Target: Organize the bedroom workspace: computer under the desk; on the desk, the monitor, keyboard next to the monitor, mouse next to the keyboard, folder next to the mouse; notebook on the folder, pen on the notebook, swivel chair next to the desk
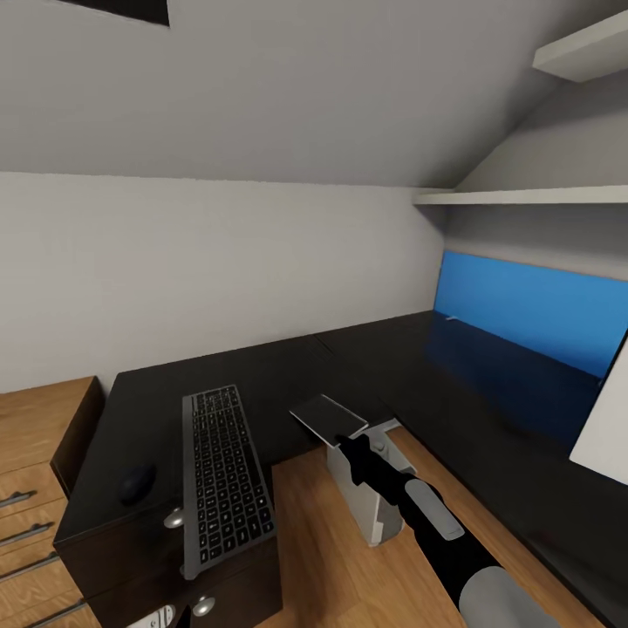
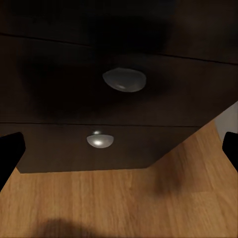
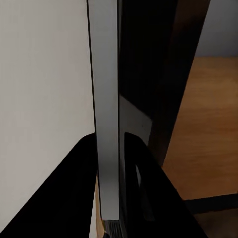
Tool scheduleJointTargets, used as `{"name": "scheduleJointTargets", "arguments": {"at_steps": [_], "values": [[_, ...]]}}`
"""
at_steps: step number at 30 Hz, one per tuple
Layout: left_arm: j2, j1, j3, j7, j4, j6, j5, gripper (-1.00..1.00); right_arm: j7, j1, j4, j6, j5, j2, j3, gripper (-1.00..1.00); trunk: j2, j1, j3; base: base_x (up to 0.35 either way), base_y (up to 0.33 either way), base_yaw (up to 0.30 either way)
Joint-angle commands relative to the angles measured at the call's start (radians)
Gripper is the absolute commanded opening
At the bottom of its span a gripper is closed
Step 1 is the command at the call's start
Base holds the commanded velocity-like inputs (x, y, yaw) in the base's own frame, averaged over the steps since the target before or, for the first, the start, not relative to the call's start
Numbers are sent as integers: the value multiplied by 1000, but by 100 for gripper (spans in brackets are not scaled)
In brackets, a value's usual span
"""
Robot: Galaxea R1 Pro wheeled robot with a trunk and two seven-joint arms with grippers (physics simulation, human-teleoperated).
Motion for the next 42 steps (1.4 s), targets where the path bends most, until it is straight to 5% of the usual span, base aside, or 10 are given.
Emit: {"name": "scheduleJointTargets", "arguments": {"at_steps": [1,7,8,24,42], "values": [[1,0,-3,4,-1,-8,11,100,2,-1,1,1,-2,0,1,-100,0,0,-1,11,0,0],[1,0,-3,4,-1,-8,11,100,0,-1,1,2,-1,0,1,-100,0,0,-1,2,0,0],[1,0,-3,4,-1,-8,11,100,-1,-1,1,2,-1,0,1,100,0,0,-1,0,0,0],[1,0,-3,5,-1,-8,11,100,-40,-1,-1,2,-4,0,1,100,0,0,-1,-15,0,0],[1,0,-3,4,2,-8,13,100,-38,-1,-1,0,-1,0,1,100,0,0,-1,-311,-2,0]]}}
